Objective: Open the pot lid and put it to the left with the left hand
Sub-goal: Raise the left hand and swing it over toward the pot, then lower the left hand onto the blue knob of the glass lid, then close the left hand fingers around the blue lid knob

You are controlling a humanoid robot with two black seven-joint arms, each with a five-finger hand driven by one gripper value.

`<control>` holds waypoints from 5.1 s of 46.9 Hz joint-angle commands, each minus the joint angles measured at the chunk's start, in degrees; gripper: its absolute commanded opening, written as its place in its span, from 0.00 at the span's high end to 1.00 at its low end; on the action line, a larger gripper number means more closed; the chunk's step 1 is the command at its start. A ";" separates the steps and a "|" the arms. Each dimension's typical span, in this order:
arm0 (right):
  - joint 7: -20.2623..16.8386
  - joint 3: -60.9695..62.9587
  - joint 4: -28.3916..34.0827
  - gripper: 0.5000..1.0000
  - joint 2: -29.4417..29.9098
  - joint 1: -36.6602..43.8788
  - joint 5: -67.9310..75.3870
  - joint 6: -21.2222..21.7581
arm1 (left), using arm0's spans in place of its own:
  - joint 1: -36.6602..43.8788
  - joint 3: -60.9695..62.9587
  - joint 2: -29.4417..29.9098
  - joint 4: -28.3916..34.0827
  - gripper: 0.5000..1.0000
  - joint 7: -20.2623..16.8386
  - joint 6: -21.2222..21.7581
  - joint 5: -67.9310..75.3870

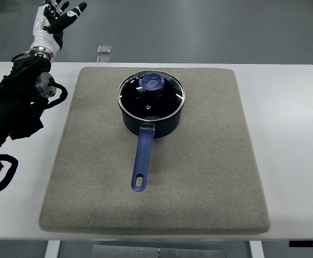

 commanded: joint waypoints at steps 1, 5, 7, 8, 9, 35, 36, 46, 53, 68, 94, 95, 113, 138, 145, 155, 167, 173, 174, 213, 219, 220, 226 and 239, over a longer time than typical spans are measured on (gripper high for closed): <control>0.03 0.00 0.04 0.17 0.00 0.01 0.00 0.00 | 0.00 0.00 0.07 0.03 0.07 0.01 -0.01 0.00; -0.05 0.00 -0.05 0.17 0.00 0.01 0.00 0.00 | 0.09 0.00 -0.01 0.03 0.07 0.01 0.08 0.00; 0.03 0.00 -0.05 0.17 0.00 0.01 0.00 0.00 | 0.00 -0.35 -0.01 0.03 0.07 0.01 0.08 -0.18; 0.03 0.00 -0.05 0.17 0.00 0.01 0.00 0.00 | 0.00 -0.43 -0.01 0.03 0.07 0.01 0.08 -0.26; -0.05 0.00 0.04 0.17 0.00 0.01 0.00 0.00 | 0.00 -0.52 -0.01 0.03 0.07 0.01 0.08 -0.35; 0.03 0.00 -0.05 0.17 0.00 0.01 0.00 0.00 | -4.91 3.78 0.69 -3.84 0.02 0.18 -4.58 12.55; 0.03 0.00 -0.05 0.17 0.00 0.01 0.00 0.00 | -5.35 4.22 0.69 -3.84 0.02 0.18 -4.58 14.48; -0.06 0.00 -0.05 0.17 0.00 0.01 0.00 0.00 | -10.80 11.87 2.71 -3.93 0.02 0.18 -7.03 33.30; 0.03 0.00 -0.05 0.17 0.00 0.01 0.00 0.00 | -12.12 11.96 5.08 -3.75 0.02 0.27 -22.22 32.69; -0.05 0.00 -0.05 0.17 0.00 0.01 0.00 0.00 | -15.37 13.88 6.49 -3.31 0.04 0.54 -26.64 35.24; 0.03 0.00 -0.05 0.17 0.00 0.01 0.00 0.00 | -28.55 40.52 7.19 -14.81 0.05 -1.13 -26.64 49.91; -0.05 0.00 -0.05 0.17 0.00 0.01 0.00 0.00 | -29.17 40.52 7.28 -16.04 0.05 -1.83 -26.64 51.66; -0.05 0.00 -0.05 0.17 0.00 0.01 0.00 0.00 | -35.42 40.43 8.86 -28.80 0.11 -5.55 -26.11 74.95; 0.03 0.00 -0.05 0.17 0.00 0.01 0.00 0.00 | -34.98 40.52 8.86 -34.07 0.12 -5.55 -19.26 87.98; 0.03 0.00 -0.05 0.17 0.00 0.01 0.00 0.00 | -34.89 41.13 9.12 -35.04 0.12 -5.55 -19.34 88.24; 0.03 0.00 -0.05 0.17 0.00 0.01 0.00 0.00 | -34.89 43.68 9.30 -35.30 0.12 -5.55 -19.26 88.42; -0.05 0.00 -0.05 0.17 0.00 0.01 0.00 0.00 | -34.45 44.04 9.21 -35.21 0.12 -5.55 -19.26 88.33; 0.03 0.00 -0.05 0.17 0.00 0.01 0.00 0.00 | -34.36 44.13 9.21 -35.13 0.12 -5.55 -19.26 88.33; 0.03 0.00 0.04 0.17 0.00 0.01 0.00 0.00 | -34.36 44.13 9.21 -35.13 0.12 -5.55 -19.26 88.33; -0.06 0.00 -0.05 0.17 0.00 0.01 0.00 0.00 | -31.99 43.42 6.75 -29.33 0.11 -5.55 -21.72 86.40; -0.05 0.00 -0.05 0.17 0.00 0.01 0.00 0.00 | -31.99 43.42 6.67 -29.15 0.11 -5.55 -21.72 86.13; 0.03 0.00 -0.05 0.17 0.00 0.01 0.00 0.00 | -31.90 43.42 6.67 -29.15 0.11 -5.55 -21.72 86.04; 0.03 0.00 -0.05 0.17 0.00 0.01 0.00 0.00 | -31.90 43.42 5.96 -29.15 0.11 -5.55 -21.63 84.90; -0.06 0.00 -0.05 0.17 0.00 0.01 0.00 0.00 | -31.99 43.51 5.87 -29.15 0.09 -5.55 -21.63 84.20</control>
